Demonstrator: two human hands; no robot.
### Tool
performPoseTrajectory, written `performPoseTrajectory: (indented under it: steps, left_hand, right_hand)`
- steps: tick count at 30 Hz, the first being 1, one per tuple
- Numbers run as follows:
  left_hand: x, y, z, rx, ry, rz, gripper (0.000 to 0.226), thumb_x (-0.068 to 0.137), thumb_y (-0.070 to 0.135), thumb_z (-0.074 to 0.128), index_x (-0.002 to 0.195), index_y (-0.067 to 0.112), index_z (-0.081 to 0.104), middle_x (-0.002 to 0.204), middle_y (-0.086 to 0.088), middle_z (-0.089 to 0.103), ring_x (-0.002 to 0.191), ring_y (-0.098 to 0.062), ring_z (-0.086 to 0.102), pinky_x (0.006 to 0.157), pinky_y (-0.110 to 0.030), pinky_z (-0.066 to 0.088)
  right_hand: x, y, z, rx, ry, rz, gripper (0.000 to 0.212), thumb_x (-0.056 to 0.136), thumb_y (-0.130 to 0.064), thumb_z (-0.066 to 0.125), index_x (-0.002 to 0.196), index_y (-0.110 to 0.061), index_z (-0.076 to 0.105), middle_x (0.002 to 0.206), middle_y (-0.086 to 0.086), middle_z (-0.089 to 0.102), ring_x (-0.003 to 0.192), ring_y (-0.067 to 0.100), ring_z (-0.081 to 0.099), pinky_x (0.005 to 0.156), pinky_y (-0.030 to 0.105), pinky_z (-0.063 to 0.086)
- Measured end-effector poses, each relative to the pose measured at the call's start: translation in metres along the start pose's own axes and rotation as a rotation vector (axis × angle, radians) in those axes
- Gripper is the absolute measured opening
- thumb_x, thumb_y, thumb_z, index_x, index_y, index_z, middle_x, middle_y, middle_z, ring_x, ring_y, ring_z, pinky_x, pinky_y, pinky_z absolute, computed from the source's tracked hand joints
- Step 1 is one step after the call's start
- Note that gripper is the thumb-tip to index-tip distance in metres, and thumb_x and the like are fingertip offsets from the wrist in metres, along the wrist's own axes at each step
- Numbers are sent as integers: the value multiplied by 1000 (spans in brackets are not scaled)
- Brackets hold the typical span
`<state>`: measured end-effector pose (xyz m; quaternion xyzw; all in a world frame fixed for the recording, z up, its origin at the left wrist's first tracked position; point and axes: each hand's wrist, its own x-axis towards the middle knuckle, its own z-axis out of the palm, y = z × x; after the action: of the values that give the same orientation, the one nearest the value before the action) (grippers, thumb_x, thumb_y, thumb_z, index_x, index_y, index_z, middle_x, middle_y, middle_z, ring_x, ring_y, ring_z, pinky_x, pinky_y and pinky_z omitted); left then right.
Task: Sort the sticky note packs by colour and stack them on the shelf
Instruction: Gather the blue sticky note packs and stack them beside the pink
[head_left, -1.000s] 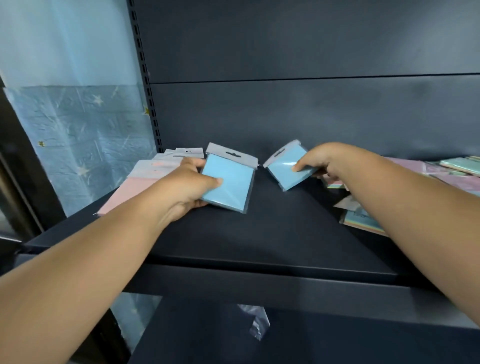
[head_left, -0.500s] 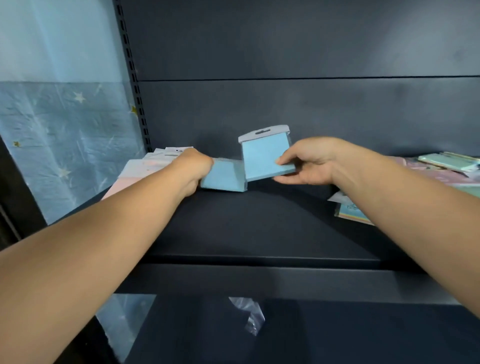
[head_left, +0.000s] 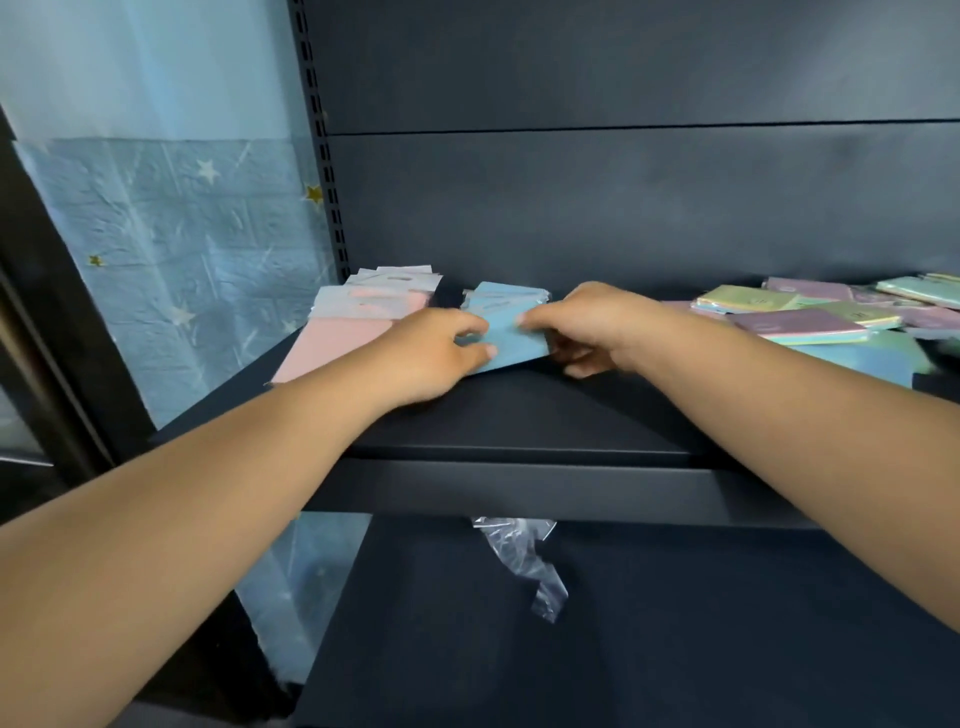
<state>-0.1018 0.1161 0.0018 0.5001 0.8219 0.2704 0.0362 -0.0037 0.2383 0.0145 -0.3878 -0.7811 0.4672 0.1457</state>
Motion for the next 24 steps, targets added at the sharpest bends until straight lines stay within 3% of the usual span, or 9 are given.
performPoseTrajectory:
  steps: [2,4,6,9,13,20,23,24]
  left_hand:
    - [-2,-3,2,92,-51,16,41,93,34,50,132,21,51,140,0,46,127,-18,42,104,-24,30]
    - [0,-5,5,185,-67,68,42,94,34,49,133,19,50,142,0,44,130,-18,39,106,-25,29]
    - [3,-5,7,266,-58,117,41,94,32,49,132,16,51,140,-2,45,129,-18,40,103,-24,30]
    - [10,-7,10,332,-33,144,39,95,31,48,130,14,51,136,-3,47,125,-19,43,98,-23,32]
    - [24,-7,12,357,-34,141,38,96,30,46,131,15,50,137,-3,45,127,-19,41,96,-23,32]
    - [47,-12,15,385,-47,106,36,96,30,45,128,15,51,134,-3,49,124,-18,43,93,-22,33]
    - [43,-15,15,386,-46,102,39,95,31,46,131,16,48,137,-1,46,126,-17,42,100,-24,34]
    - [40,-15,14,387,-39,102,40,95,32,47,132,17,47,138,0,45,127,-17,41,102,-27,34]
  right_hand:
    - [10,0,-4,-182,103,-44,20,90,-32,51,97,-14,54,86,4,54,74,19,50,54,23,37]
    - [25,1,-9,-153,119,-35,26,92,-37,46,102,-15,55,100,5,54,90,21,50,67,27,41]
    - [40,2,-9,-85,119,-33,36,92,-43,45,114,-17,56,119,3,54,111,22,51,92,33,42]
    - [62,-1,-6,-43,80,-78,49,92,-50,41,129,-19,51,140,-2,45,133,22,38,113,39,26]
    - [82,-9,-1,-162,-22,-59,60,94,-54,31,143,-20,37,151,3,32,139,23,28,115,41,19]
    - [115,-4,-6,-119,-57,-115,58,95,-54,30,140,-19,42,151,0,32,140,20,26,114,36,16]
    - [111,-3,-9,-209,-21,-158,48,96,-51,30,125,-21,52,150,3,34,138,22,30,112,36,20]
    - [106,-3,-12,-284,-3,-181,47,98,-47,29,130,-18,49,150,4,34,137,23,31,110,35,21]
